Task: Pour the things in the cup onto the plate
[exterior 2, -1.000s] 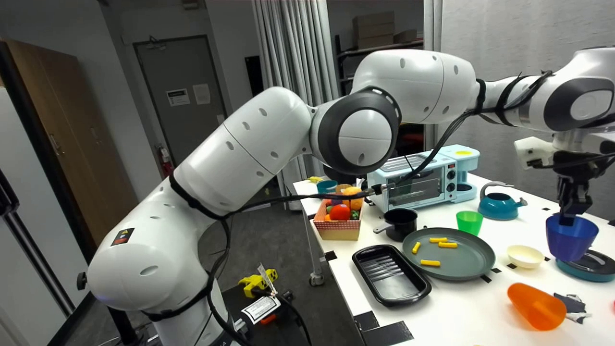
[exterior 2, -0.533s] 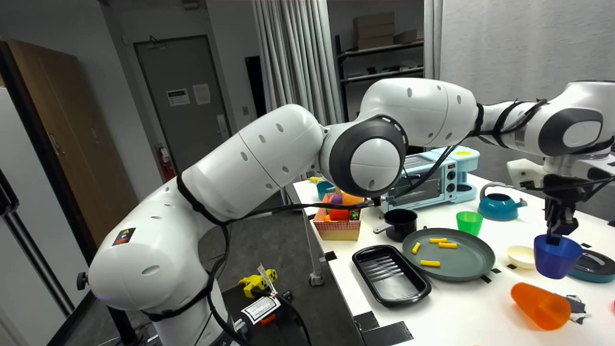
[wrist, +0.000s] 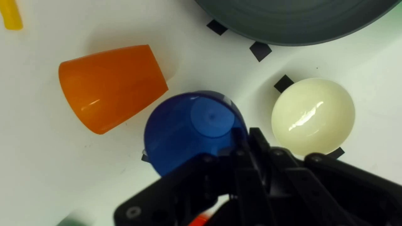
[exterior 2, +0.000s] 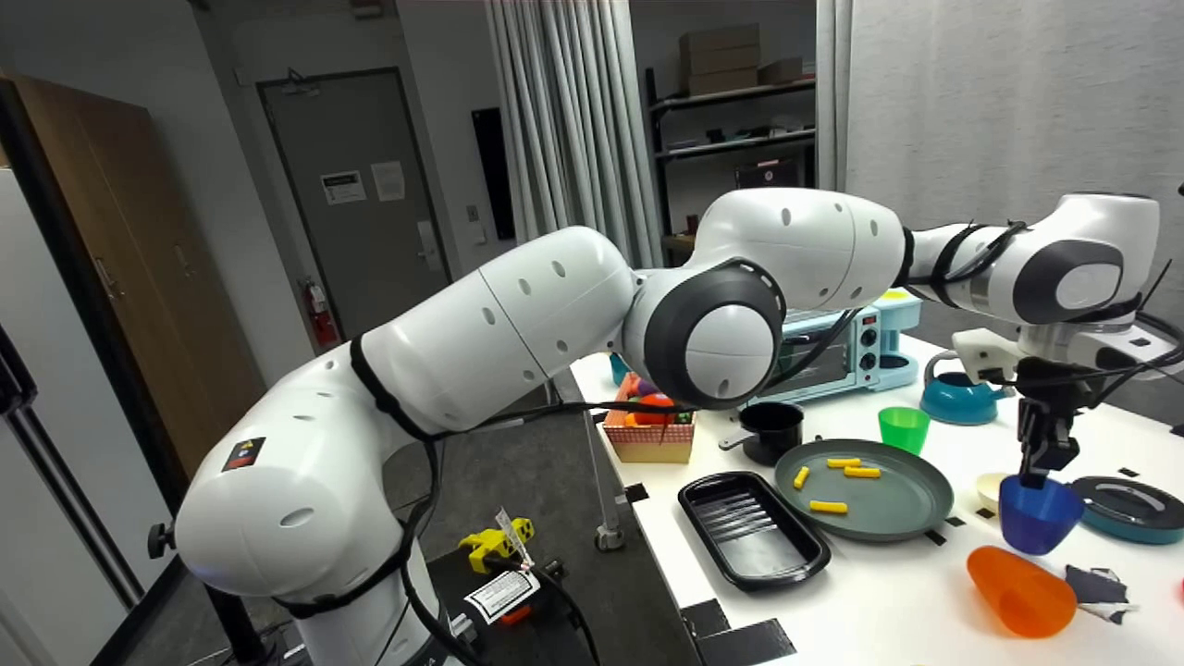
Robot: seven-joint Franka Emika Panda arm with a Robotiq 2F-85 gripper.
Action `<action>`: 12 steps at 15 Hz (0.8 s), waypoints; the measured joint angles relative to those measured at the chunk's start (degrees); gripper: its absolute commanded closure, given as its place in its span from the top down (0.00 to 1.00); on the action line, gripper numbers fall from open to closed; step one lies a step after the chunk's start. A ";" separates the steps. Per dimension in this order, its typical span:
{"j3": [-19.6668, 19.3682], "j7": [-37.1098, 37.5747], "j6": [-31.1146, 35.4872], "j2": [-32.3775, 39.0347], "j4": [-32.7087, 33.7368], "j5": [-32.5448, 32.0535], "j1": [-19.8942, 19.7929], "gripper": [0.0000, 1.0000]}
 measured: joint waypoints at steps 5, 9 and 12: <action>-0.01 0.00 -0.68 0.51 1.00 -0.21 0.16 0.81; 0.04 0.00 -0.68 0.52 1.13 -0.21 0.17 1.00; 0.25 -1.02 -0.68 0.33 1.28 -0.16 0.14 1.00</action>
